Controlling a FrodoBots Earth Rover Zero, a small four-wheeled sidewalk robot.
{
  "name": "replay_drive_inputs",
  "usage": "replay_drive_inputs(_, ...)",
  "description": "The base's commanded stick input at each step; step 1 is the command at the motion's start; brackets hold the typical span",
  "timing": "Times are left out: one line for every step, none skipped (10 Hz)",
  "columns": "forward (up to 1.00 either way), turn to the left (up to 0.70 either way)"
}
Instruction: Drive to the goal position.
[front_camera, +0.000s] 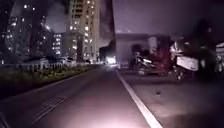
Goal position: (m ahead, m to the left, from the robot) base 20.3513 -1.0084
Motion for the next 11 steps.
replay_drive_inputs(0.45, 0.0)
replay_drive_inputs(0.45, 0.0)
replay_drive_inputs(0.45, 0.0)
replay_drive_inputs(0.45, 0.0)
replay_drive_inputs(0.45, 0.0)
replay_drive_inputs(0.45, 0.0)
replay_drive_inputs(0.45, 0.0)
replay_drive_inputs(0.45, 0.0)
replay_drive_inputs(0.45, 0.0)
replay_drive_inputs(0.45, 0.0)
replay_drive_inputs(0.45, 0.0)
